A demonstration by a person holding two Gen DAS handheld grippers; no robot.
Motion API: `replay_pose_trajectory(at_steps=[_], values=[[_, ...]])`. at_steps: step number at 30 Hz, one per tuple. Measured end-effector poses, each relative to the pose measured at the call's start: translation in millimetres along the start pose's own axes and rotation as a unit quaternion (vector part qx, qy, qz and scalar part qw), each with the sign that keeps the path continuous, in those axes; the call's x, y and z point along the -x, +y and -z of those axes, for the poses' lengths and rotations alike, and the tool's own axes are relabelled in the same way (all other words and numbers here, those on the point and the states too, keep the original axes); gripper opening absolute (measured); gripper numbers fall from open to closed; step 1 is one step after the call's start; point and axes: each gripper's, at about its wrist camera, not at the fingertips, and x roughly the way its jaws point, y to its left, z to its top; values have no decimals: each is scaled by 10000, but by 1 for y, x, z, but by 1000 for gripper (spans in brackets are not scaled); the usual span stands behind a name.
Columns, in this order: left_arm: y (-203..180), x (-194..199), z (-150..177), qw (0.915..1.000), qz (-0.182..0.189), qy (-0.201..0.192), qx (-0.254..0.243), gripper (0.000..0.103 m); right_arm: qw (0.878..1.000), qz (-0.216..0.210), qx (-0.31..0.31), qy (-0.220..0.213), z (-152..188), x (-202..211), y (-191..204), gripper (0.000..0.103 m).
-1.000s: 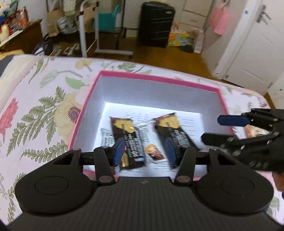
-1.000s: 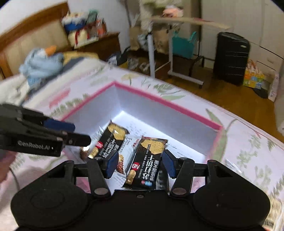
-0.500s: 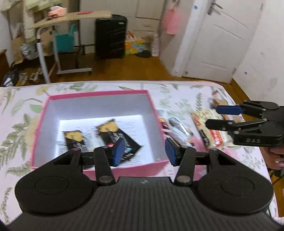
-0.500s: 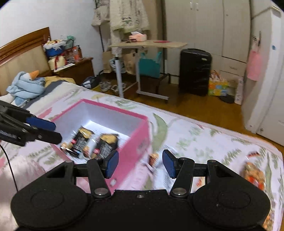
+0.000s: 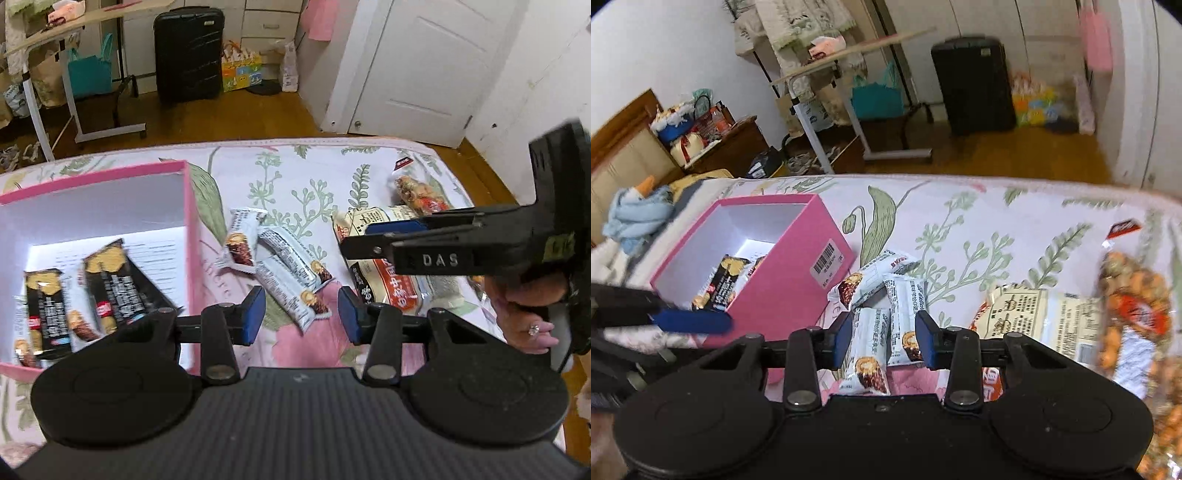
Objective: Organize snacks
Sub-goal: 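Grasp a white snack bar with the left tool while the right tool grasps another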
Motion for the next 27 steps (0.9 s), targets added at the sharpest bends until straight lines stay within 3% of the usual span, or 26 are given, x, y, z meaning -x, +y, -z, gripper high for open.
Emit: replay_pose_trajectory(at_steps=[8,14,17,19,22,27], values=[[-12,-69,-1,9993,-306,34,227,46,9967,-275,-456,615,-6,-58,-26,43],[-8,-112,9,9968,-590,100,524,46,9957,89,-271,883,-5,-92,-27,44],[-3,-120,15,9964,-582,93,609,46,9953,133,-90,952,-4,-99,-27,41],[-4,-120,18,9970,-624,146,444,38,9954,-10,101,955,-2,-98,-22,28],[-2,-113,20,9977,-495,239,407,34,9964,37,336,783,3,-88,-14,26],[5,-97,23,9974,-165,407,573,32,9986,71,88,515,16,-68,-9,26]])
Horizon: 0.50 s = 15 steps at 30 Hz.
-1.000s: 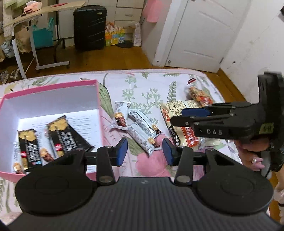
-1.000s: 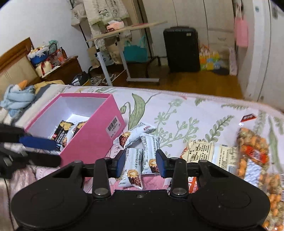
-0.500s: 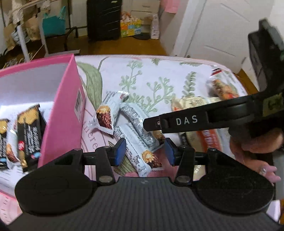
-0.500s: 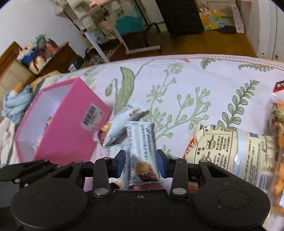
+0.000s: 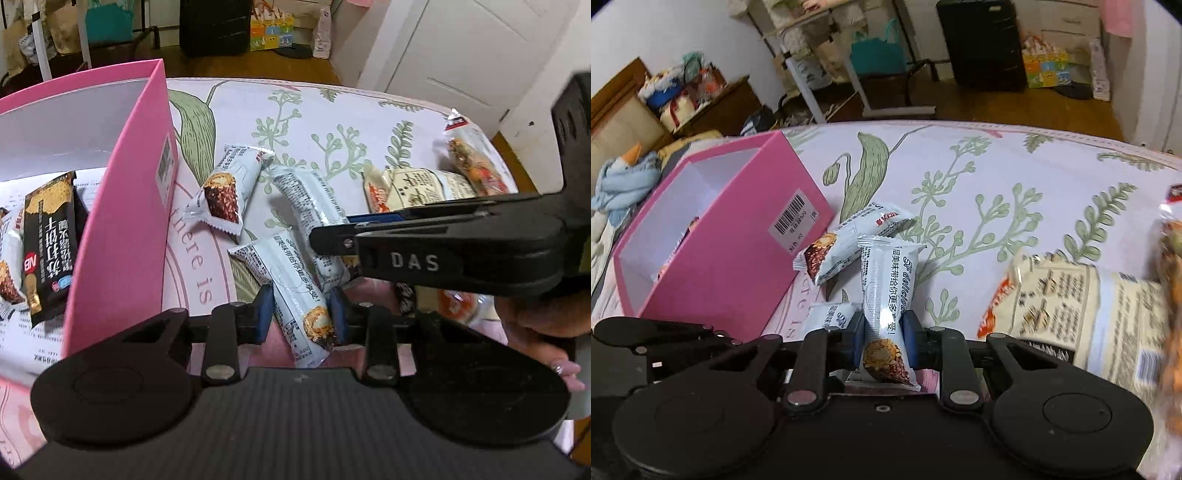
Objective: Organize snacks
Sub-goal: 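Grasp a white snack bar with the left tool while the right tool grasps another, then lift both white bars and carry them over the pink box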
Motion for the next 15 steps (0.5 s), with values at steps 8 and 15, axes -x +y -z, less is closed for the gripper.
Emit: replay_pose_trajectory(at_steps=[8,15], values=[[-2,31,13,9997,239,0,-86,31,9980,-54,-601,-168,29,29,-1,26],[-13,52,35,9987,251,207,-400,31,9964,-141,-817,-165,59,56,10,26]])
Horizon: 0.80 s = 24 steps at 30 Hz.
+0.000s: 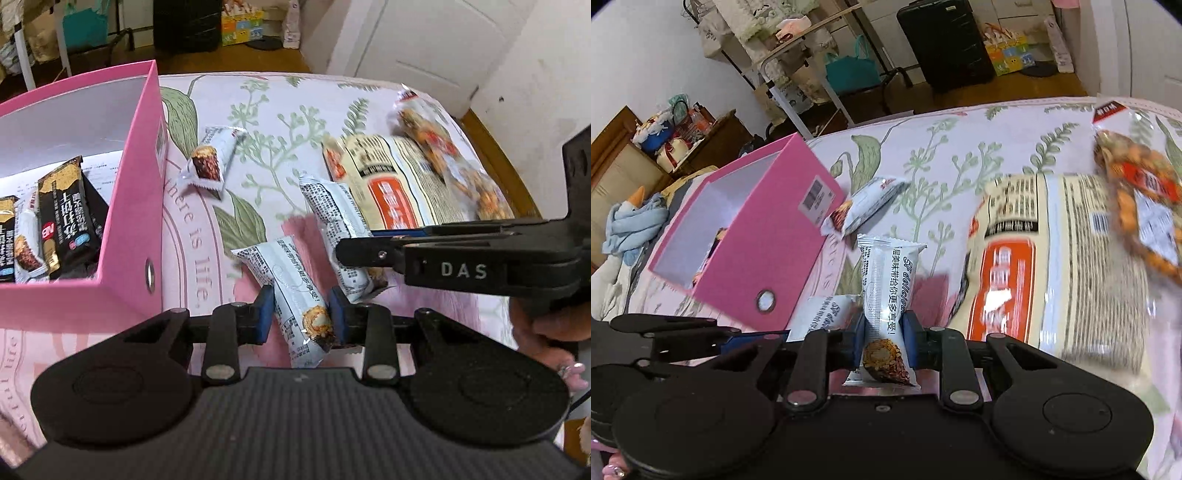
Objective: Organize snacks
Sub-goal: 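Lift both white bars and carry them over the pink box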
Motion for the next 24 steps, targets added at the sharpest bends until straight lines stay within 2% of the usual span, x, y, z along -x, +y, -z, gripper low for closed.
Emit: replay_pose_trajectory(at_steps=[5,9,13,19,21,22,24], values=[[3,23,11,9998,211,33,44,24,9998,-141,-47,135,13,12,6,26],[9,39,15,9996,285,24,27,23,9997,-128,5,207,21,20,15,26],[15,38,18,9996,245,119,106,24,9998,-62,69,150,24,27,24,26],[22,14,25,9966,248,497,605,34,9997,41,48,226,32,25,24,26],[20,7,28,9960,257,539,665,36,9996,78,26,260,34,24,22,26],[18,3,30,9958,250,555,678,41,9996,105,1,268,35,24,20,26],[13,-4,32,9955,254,642,642,42,9994,183,-17,282,37,23,17,26]])
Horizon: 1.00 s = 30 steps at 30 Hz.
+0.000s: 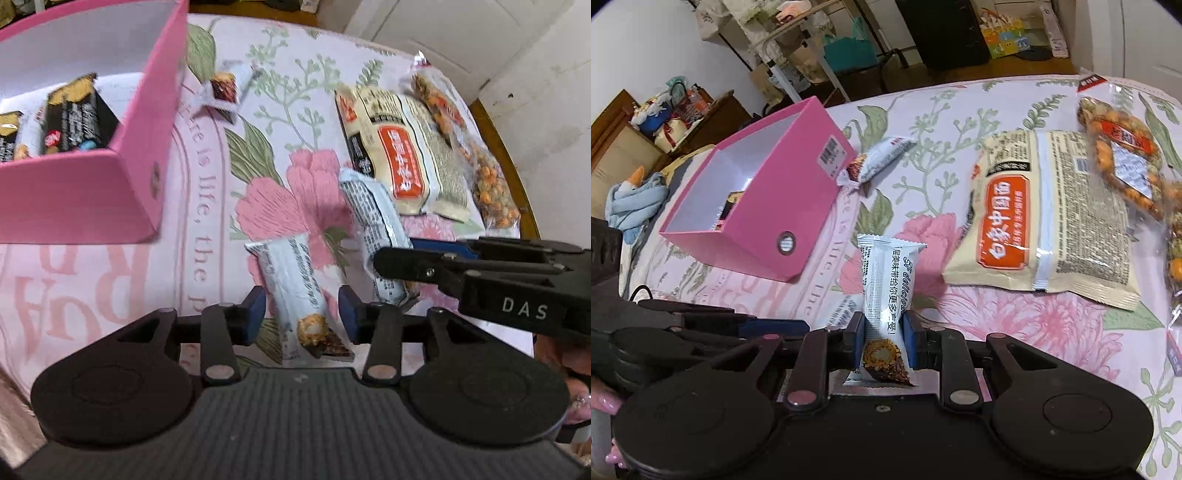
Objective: Organize snacks
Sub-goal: 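Lift both white bars and carry them over the pink box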
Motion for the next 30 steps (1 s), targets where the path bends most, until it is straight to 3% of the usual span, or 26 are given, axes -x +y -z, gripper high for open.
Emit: replay_pose_trajectory(at_steps=[5,10,20,30], values=[[-6,-17,6,9996,-236,93,-91,34,9999,127,-52,101,7,-2,-4,26],[-5,-9,7,9994,-274,76,-183,28,9994,132,-128,278,16,-2,1,26],[-6,38,16,9995,-156,-38,-268,27,9974,-49,-209,694,24,11,29,26],[20,101,27,9983,-372,-422,-134,28,9978,-312,-44,585,15,28,69,26]])
